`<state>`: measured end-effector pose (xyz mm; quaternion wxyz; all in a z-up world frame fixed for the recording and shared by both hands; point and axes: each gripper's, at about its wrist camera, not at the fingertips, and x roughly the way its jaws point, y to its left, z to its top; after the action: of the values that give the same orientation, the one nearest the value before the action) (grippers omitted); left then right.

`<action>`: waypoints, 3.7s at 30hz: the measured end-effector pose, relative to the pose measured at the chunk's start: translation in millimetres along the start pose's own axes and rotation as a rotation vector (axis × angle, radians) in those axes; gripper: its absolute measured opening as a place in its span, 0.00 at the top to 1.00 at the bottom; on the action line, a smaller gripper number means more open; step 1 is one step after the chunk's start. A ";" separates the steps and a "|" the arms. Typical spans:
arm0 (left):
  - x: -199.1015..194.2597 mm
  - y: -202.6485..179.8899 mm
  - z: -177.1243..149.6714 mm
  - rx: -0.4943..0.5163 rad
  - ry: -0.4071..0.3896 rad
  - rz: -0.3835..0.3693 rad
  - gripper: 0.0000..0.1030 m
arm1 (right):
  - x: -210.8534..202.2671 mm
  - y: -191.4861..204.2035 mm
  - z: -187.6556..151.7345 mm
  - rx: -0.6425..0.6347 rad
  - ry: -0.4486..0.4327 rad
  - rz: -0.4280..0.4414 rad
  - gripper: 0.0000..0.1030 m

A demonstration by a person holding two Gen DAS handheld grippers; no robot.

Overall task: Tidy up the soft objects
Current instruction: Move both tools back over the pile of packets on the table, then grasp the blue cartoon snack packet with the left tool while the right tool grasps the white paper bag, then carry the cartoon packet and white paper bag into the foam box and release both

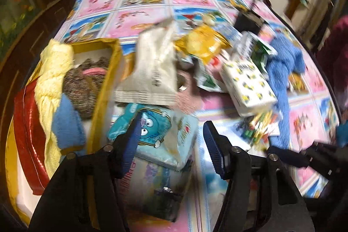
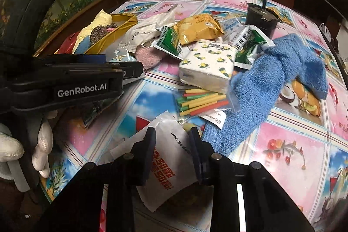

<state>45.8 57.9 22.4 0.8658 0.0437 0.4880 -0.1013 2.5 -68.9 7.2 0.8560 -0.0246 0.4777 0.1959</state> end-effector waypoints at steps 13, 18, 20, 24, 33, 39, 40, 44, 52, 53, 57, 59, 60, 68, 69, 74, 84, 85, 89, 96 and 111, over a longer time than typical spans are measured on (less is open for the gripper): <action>-62.3 -25.7 -36.7 0.116 0.036 -0.370 0.43 | -54.2 -65.6 -60.7 0.135 0.015 -0.015 0.60; -44.1 -6.9 -36.2 -0.011 0.067 -0.301 0.43 | -70.3 -81.0 -70.3 0.219 -0.060 0.025 0.60; -35.5 -8.0 -38.2 -0.063 0.084 -0.282 0.43 | -73.4 -80.3 -72.0 0.229 -0.078 0.036 0.60; -20.1 -20.2 -40.0 -0.102 0.094 -0.255 0.43 | -78.6 -75.2 -76.1 0.225 -0.104 0.046 0.59; -22.6 -75.8 -38.9 0.132 0.098 -0.299 0.43 | -87.9 -81.3 -93.5 0.248 -0.109 0.032 0.59; -22.7 -58.3 -33.4 0.024 0.081 -0.256 0.43 | -93.4 -86.0 -102.4 0.272 -0.118 0.051 0.58; -20.7 -59.9 -33.4 0.022 0.083 -0.248 0.43 | -92.2 -84.2 -102.6 0.274 -0.116 0.057 0.58; -8.6 -79.7 -33.9 0.091 0.075 -0.207 0.43 | -83.8 -69.5 -99.9 0.239 -0.108 0.079 0.50; 2.5 -109.1 -38.0 0.245 0.039 -0.135 0.23 | -65.1 -46.4 -86.6 0.064 -0.077 0.010 0.38; 3.3 -112.7 -40.0 0.272 0.033 -0.115 0.22 | -64.5 -45.6 -85.9 0.049 -0.077 0.008 0.38; 0.8 -111.1 -41.3 0.277 0.005 -0.141 0.43 | -61.0 -36.3 -82.5 -0.026 -0.061 -0.004 0.35; -1.5 -108.8 -41.2 0.277 0.000 -0.163 0.53 | -59.6 -30.1 -82.4 -0.067 -0.051 -0.006 0.35; -2.4 -106.7 -41.4 0.267 -0.001 -0.171 0.53 | -58.9 -26.7 -82.4 -0.095 -0.045 -0.004 0.35; -7.1 -96.1 -43.2 0.201 -0.007 -0.230 0.53 | -45.6 -15.6 -83.8 -0.235 0.040 -0.035 0.21; -7.8 -93.4 -43.4 0.187 -0.005 -0.242 0.53 | -45.9 -15.7 -83.8 -0.232 0.046 -0.035 0.21; -17.4 -83.6 -48.0 0.148 -0.019 -0.271 0.53 | -53.1 -14.8 -90.5 -0.211 0.049 -0.054 0.37; -60.2 -51.4 -62.4 0.047 -0.096 -0.329 0.53 | -72.5 -10.3 -98.5 -0.122 0.000 -0.031 0.93; -65.8 -43.9 -64.4 0.029 -0.105 -0.333 0.53 | -73.6 -10.2 -96.2 -0.113 -0.006 -0.021 0.93; -87.9 -1.6 -74.0 -0.069 -0.149 -0.321 0.53 | -76.3 -1.7 -84.0 -0.094 -0.030 0.023 0.93; -105.6 88.3 -96.7 -0.267 -0.182 -0.189 0.53 | -71.1 40.6 -52.3 -0.146 -0.049 0.123 0.93; -98.4 208.6 -116.4 -0.474 -0.211 0.008 0.53 | -16.7 177.2 48.8 -0.287 -0.024 0.323 0.93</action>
<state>-55.6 294.7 41.2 0.8983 -0.1695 0.4051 0.0152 -29.5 100.4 73.2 0.8071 -0.0671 0.4323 0.3966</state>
